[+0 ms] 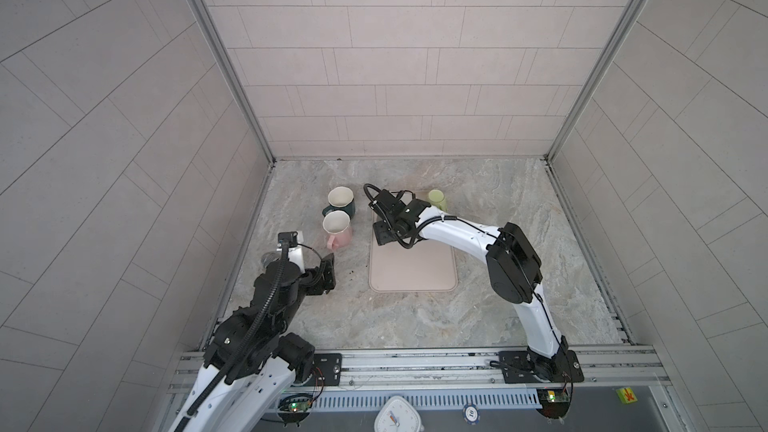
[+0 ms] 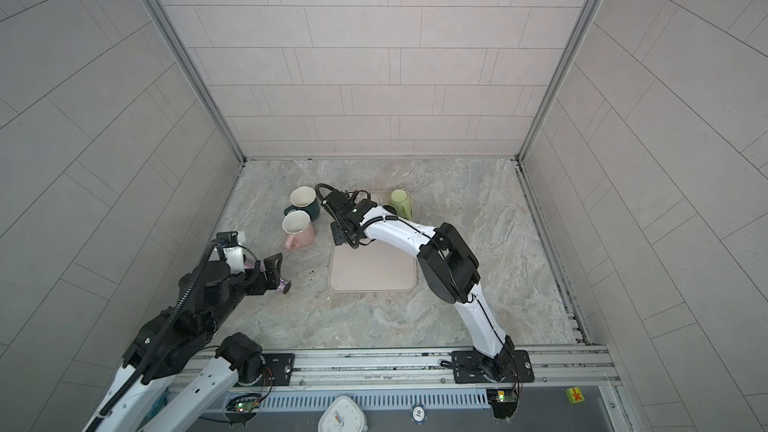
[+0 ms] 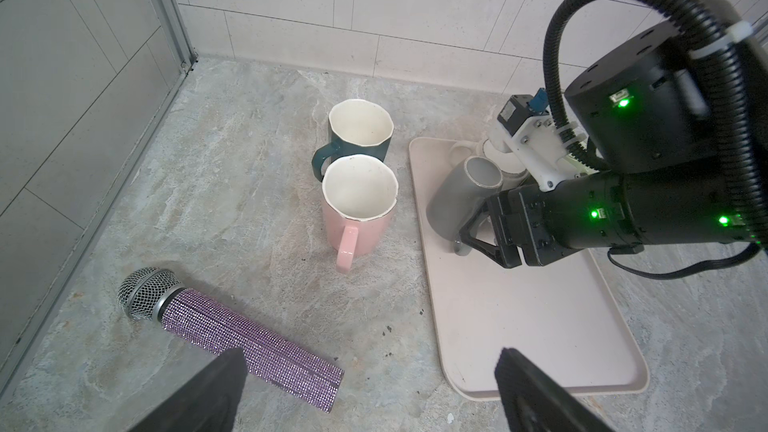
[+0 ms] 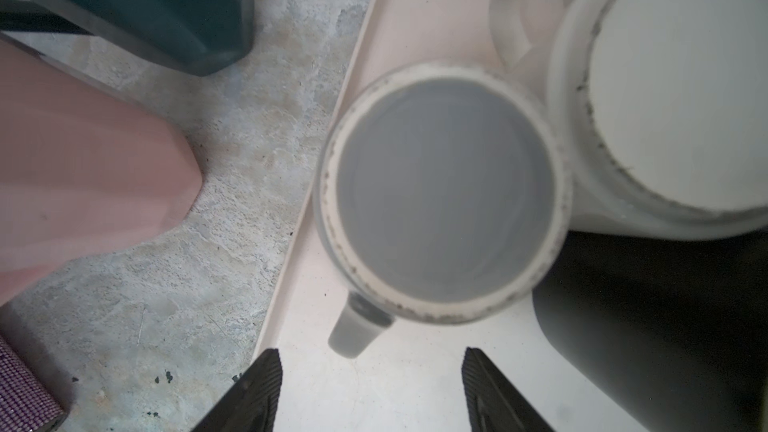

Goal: Turn the mug right side up
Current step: 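Lower the right gripper down over the upside-down grey mug on the tray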

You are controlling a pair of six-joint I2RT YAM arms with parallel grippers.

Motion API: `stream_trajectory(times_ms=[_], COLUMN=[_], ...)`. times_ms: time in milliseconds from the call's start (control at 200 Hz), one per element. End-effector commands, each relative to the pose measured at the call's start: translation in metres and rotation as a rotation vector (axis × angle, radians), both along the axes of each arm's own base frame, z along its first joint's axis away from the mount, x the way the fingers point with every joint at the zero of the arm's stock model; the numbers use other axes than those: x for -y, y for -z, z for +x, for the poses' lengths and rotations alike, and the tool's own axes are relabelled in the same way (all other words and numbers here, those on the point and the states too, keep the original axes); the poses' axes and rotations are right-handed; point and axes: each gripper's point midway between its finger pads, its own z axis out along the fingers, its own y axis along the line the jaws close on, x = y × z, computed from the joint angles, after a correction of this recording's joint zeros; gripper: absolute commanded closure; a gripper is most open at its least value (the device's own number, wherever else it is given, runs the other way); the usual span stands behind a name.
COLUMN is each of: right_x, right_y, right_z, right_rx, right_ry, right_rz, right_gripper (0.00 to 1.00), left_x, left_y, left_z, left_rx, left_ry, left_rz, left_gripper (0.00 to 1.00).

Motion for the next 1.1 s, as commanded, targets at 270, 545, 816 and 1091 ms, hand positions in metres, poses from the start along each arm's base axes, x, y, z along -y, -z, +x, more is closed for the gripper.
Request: stream_trajectory(times_ms=[270,545,816,1091], right_x=[0.011,0.019,0.036,0.016], right_y=[0.004,0.006,0.004,-0.007], right_z=[0.003,0.005,0.005,-0.005], right_rx=[0.017,0.031,0.042,0.024], right_ry=[0.018,0.028,0.054,0.01], right_rz=[-0.087,-0.126,-0.177,-0.074], right_gripper=[0.37,0.41,0.43,0.43], left_x=[-0.002,-0.002,-0.002,-0.002], left_y=[0.002,0.002,0.002,0.0], left_z=[0.001,0.001,0.0,0.0], left_rx=[-0.002,-0.003,0.001,0.009], left_ry=[-0.013,-0.013,-0.012,-0.011], left_rz=[0.007,0.007,0.004,-0.001], left_gripper=[0.0,0.0,0.0,0.0])
